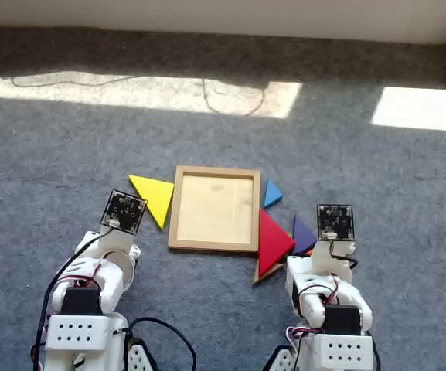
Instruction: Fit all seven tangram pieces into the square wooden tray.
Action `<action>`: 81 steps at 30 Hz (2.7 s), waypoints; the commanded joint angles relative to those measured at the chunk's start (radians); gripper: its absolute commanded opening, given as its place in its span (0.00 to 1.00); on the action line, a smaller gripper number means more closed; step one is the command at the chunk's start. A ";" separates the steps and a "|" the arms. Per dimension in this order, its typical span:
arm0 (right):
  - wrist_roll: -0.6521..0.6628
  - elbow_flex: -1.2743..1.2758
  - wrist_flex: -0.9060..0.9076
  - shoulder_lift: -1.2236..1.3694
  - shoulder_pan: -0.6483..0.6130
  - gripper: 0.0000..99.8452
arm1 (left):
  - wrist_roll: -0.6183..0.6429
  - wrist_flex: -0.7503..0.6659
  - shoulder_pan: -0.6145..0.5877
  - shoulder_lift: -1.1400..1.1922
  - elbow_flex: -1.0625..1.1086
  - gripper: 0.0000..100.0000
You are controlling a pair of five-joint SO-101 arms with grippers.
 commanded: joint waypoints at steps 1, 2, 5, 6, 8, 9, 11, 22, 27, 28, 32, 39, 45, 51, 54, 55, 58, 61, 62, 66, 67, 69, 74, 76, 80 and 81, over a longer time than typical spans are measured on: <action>-0.005 0.137 -0.022 0.002 0.008 0.01 | 0.005 0.005 0.005 -0.008 0.030 0.05; -0.005 0.137 -0.022 0.002 0.008 0.01 | 0.005 0.005 0.005 -0.008 0.030 0.05; -0.005 0.137 -0.022 0.002 0.008 0.01 | 0.005 0.005 0.005 -0.008 0.030 0.05; -0.005 0.137 -0.022 0.002 0.008 0.01 | 0.005 0.005 0.005 -0.008 0.030 0.05; -0.005 0.137 -0.022 0.002 0.008 0.01 | 0.005 0.005 0.005 -0.008 0.030 0.05; -0.005 0.137 -0.022 0.002 0.008 0.01 | 0.005 0.005 0.005 -0.008 0.030 0.05; -0.005 0.137 -0.022 0.002 0.008 0.01 | 0.005 0.005 0.005 -0.008 0.030 0.05; -0.005 0.137 -0.022 0.002 0.008 0.01 | 0.005 0.005 0.005 -0.008 0.030 0.05; -0.005 0.137 -0.022 0.002 0.008 0.01 | 0.005 0.005 0.005 -0.008 0.030 0.05; -0.005 0.137 -0.022 0.002 0.008 0.01 | 0.005 0.005 0.005 -0.008 0.030 0.05; -0.005 0.137 -0.022 0.002 0.008 0.01 | 0.005 0.005 0.005 -0.008 0.030 0.05; -0.005 0.137 -0.022 0.002 0.008 0.01 | 0.005 0.005 0.005 -0.008 0.030 0.05; -0.005 0.137 -0.025 0.002 0.004 0.01 | 0.005 0.005 0.005 -0.008 0.030 0.05; -0.006 0.137 -0.021 0.002 0.004 0.01 | 0.005 0.005 0.005 -0.008 0.030 0.05; -0.005 0.137 0.001 0.002 0.012 0.01 | 0.005 0.005 0.005 -0.008 0.030 0.05; -0.005 0.136 -0.008 0.002 0.012 0.01 | 0.005 0.005 0.005 -0.008 0.030 0.05; -0.008 0.044 -0.035 0.004 0.024 0.01 | 0.005 0.005 0.005 -0.008 0.030 0.05; -0.012 -0.071 -0.024 0.012 0.053 0.01 | 0.005 0.005 0.005 -0.008 0.030 0.05; -0.012 -0.119 -0.007 0.013 0.058 0.01 | 0.005 0.005 0.005 -0.008 0.030 0.05; -0.014 -0.332 0.110 0.015 0.050 0.01 | 0.005 0.005 0.005 -0.008 0.030 0.05; -0.028 -0.384 0.137 0.015 0.042 0.01 | 0.005 0.005 0.005 -0.008 0.030 0.05; -0.068 -0.470 0.173 0.015 0.030 0.01 | 0.005 0.005 0.005 -0.008 0.030 0.05; -0.132 -0.547 0.185 0.016 -0.085 0.01 | 0.005 0.005 0.005 -0.008 0.030 0.05; -0.161 -0.547 0.185 0.016 -0.139 0.01 | 0.005 0.005 0.005 -0.008 0.030 0.05; -0.215 -0.550 0.185 0.054 -0.199 0.08 | 0.005 0.005 0.005 -0.008 0.030 0.05; -0.235 -0.552 0.185 0.091 -0.205 0.11 | 0.005 0.005 0.005 -0.008 0.030 0.05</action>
